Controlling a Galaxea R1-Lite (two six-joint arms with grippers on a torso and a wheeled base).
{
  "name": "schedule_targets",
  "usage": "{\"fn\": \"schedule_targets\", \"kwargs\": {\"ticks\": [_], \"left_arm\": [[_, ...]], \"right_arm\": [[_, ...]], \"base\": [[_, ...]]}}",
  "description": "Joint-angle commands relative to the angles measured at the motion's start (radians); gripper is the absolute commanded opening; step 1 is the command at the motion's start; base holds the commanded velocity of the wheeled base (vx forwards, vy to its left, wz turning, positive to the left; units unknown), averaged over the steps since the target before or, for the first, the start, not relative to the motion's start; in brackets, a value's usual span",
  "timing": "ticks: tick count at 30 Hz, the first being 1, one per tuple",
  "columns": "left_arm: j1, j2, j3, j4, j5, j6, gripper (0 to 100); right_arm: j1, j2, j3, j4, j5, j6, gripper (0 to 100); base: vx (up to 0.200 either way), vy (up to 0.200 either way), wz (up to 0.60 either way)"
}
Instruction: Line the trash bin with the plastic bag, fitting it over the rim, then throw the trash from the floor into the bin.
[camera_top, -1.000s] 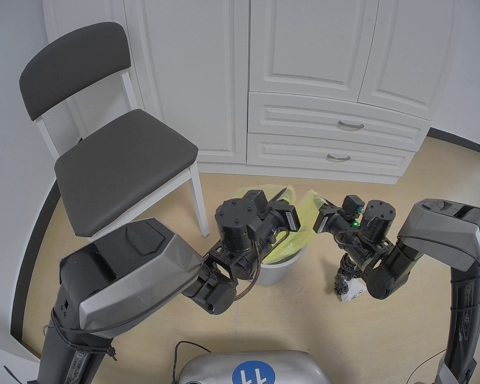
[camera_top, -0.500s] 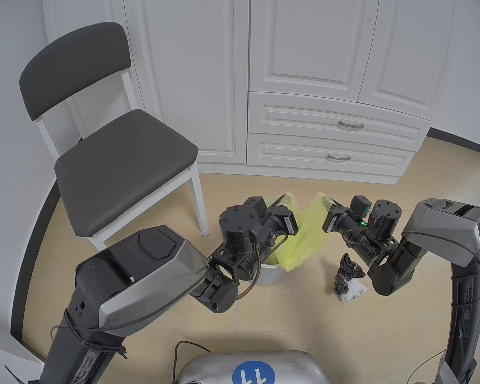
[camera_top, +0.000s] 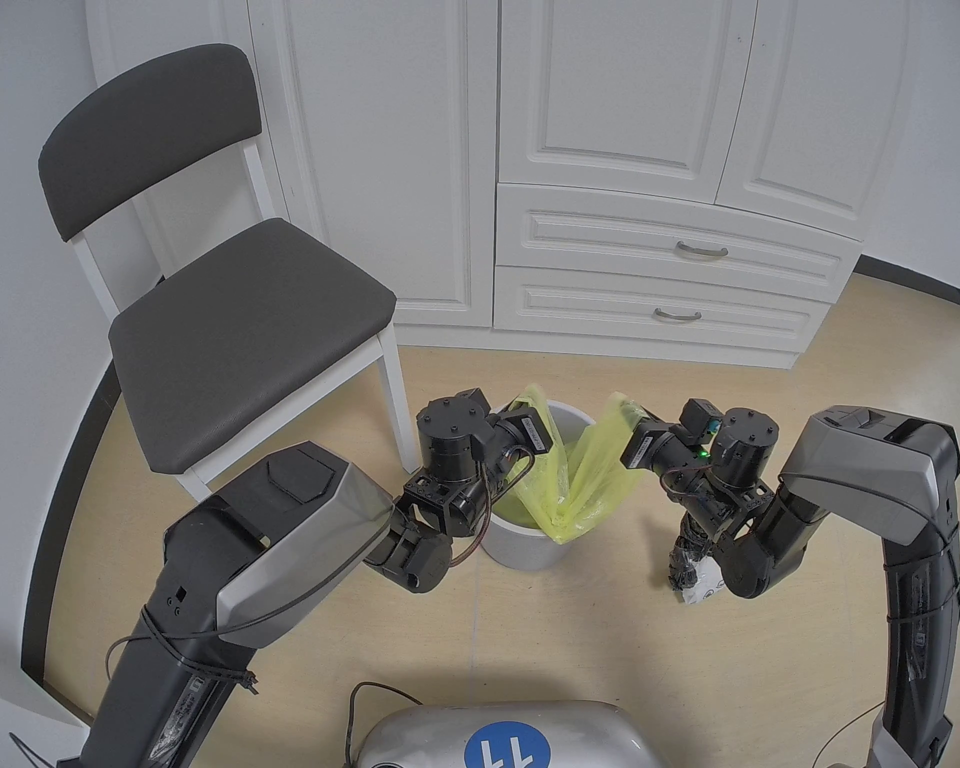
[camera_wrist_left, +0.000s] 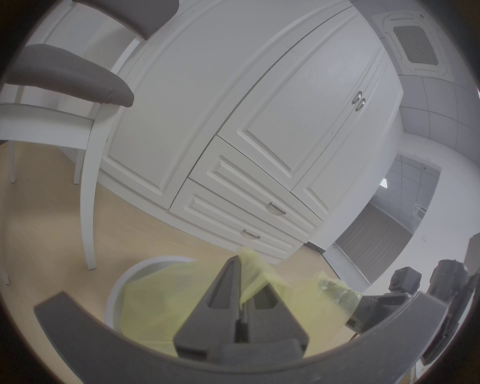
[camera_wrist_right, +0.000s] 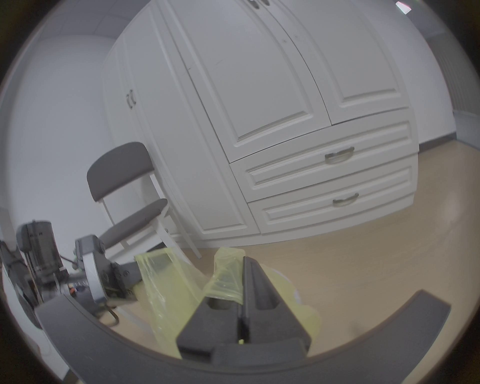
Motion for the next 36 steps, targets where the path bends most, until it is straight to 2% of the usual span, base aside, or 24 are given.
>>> {"fn": "schedule_targets", "kwargs": {"ticks": [1, 4, 8, 9, 11, 12, 15, 19, 24, 33, 36], "left_arm": [[0.018, 0.008, -0.01, 0.001, -0.002, -0.005, 0], [0.018, 0.014, -0.008, 0.002, -0.016, -0.023, 0], [0.02, 0.028, -0.014, 0.019, -0.016, -0.023, 0], [0.037, 0.015, -0.014, 0.036, -0.01, -0.023, 0], [0.067, 0.0, -0.008, 0.042, -0.01, -0.023, 0], [0.069, -0.001, -0.007, 0.043, -0.01, -0.023, 0], [0.11, -0.008, -0.002, 0.063, -0.012, -0.023, 0], [0.113, -0.006, 0.003, 0.063, -0.008, -0.023, 0], [0.107, 0.022, 0.003, 0.066, -0.008, -0.02, 0], [0.087, 0.062, 0.0, 0.114, -0.008, -0.011, 0], [0.098, 0.046, 0.013, 0.134, -0.008, 0.037, 0]], "right_arm": [[0.03, 0.044, -0.047, -0.018, -0.001, 0.089, 0], [0.037, 0.053, -0.07, 0.01, 0.0, 0.17, 0], [0.049, 0.044, -0.093, 0.047, 0.002, 0.238, 0], [0.072, 0.047, -0.124, 0.077, 0.0, 0.287, 0], [0.09, 0.061, -0.182, 0.142, 0.0, 0.312, 0], [0.092, 0.062, -0.187, 0.146, 0.0, 0.313, 0], [0.09, 0.125, -0.326, 0.297, 0.0, 0.333, 0], [0.073, 0.176, -0.421, 0.378, 0.0, 0.368, 0], [0.055, 0.228, -0.441, 0.393, 0.006, 0.407, 0], [0.027, 0.285, -0.493, 0.424, 0.003, 0.407, 0], [0.003, 0.26, -0.475, 0.421, 0.0, 0.404, 0]], "base": [[0.0, 0.0, 0.0], [0.0, 0.0, 0.0], [0.0, 0.0, 0.0], [0.0, 0.0, 0.0], [0.0, 0.0, 0.0], [0.0, 0.0, 0.0], [0.0, 0.0, 0.0], [0.0, 0.0, 0.0], [0.0, 0.0, 0.0], [0.0, 0.0, 0.0], [0.0, 0.0, 0.0]]}}
